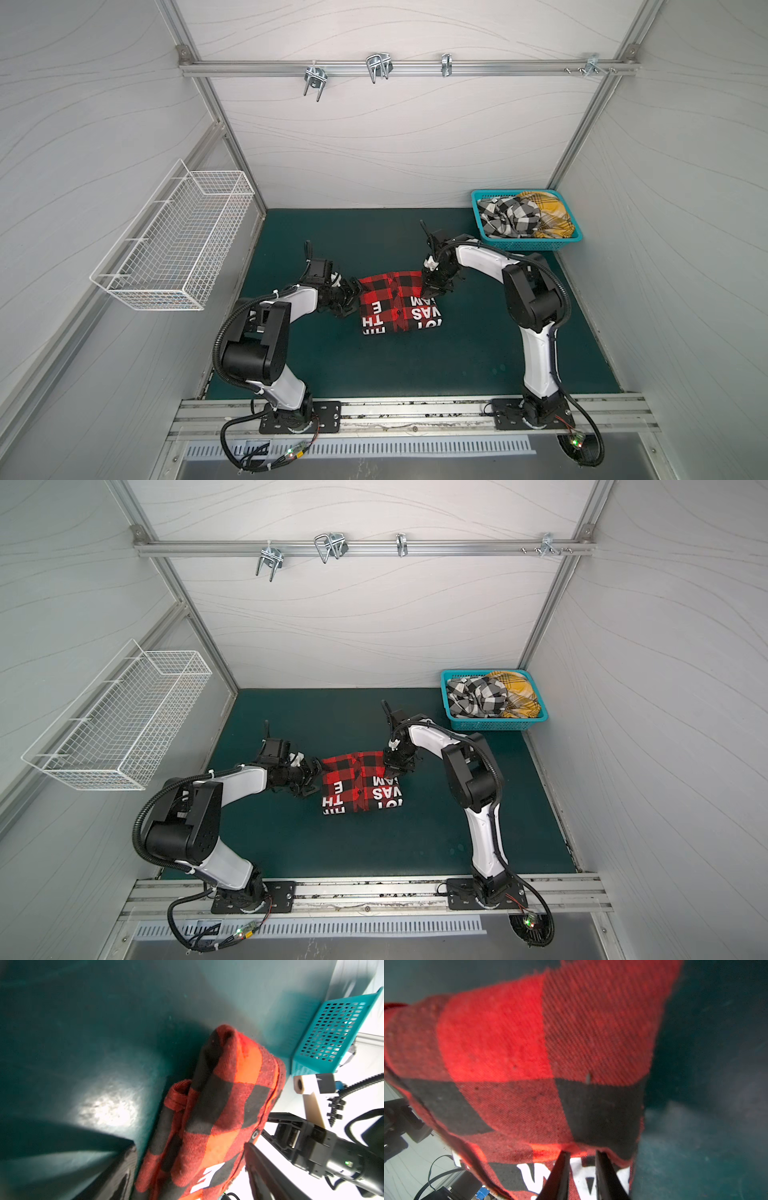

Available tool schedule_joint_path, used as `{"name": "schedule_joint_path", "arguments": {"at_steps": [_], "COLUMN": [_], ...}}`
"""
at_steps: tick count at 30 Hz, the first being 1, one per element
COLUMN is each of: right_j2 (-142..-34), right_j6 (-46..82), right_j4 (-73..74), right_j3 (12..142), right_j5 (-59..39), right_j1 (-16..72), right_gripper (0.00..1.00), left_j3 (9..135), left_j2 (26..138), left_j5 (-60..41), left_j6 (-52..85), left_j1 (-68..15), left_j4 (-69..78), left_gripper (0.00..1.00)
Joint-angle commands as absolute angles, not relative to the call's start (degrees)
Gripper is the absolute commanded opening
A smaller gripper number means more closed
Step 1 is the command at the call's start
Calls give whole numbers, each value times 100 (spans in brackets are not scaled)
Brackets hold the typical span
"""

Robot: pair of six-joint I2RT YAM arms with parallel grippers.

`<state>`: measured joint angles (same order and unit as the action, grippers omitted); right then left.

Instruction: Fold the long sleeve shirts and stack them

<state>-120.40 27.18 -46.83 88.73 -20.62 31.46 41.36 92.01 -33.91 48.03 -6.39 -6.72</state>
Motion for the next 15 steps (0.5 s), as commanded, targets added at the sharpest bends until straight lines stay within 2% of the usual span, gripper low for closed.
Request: {"name": "schedule_joint_path", "arguments": {"at_steps": [1, 5, 15], "right_j2": [-12238, -12318, -12457], "right_j6": [2688, 2695, 2703], "right_j4": [-4847, -4834, -4846], "right_j3": [8956, 8965, 9072], "right_j5": [-2100, -2162, -2234], "right_j1": [3120, 3120, 3116], "right_gripper": [25, 24, 25], "left_j3": [3763, 3850, 3858], "left_j2": [9759, 10190, 11013], "left_j5": [-2626, -2790, -3184], "left_j6": [4672, 4830, 5092], "left_j1": [-756, -816, -1081], "left_j4": [-1481, -1194, -484], "left_gripper": [81, 77, 76]}}
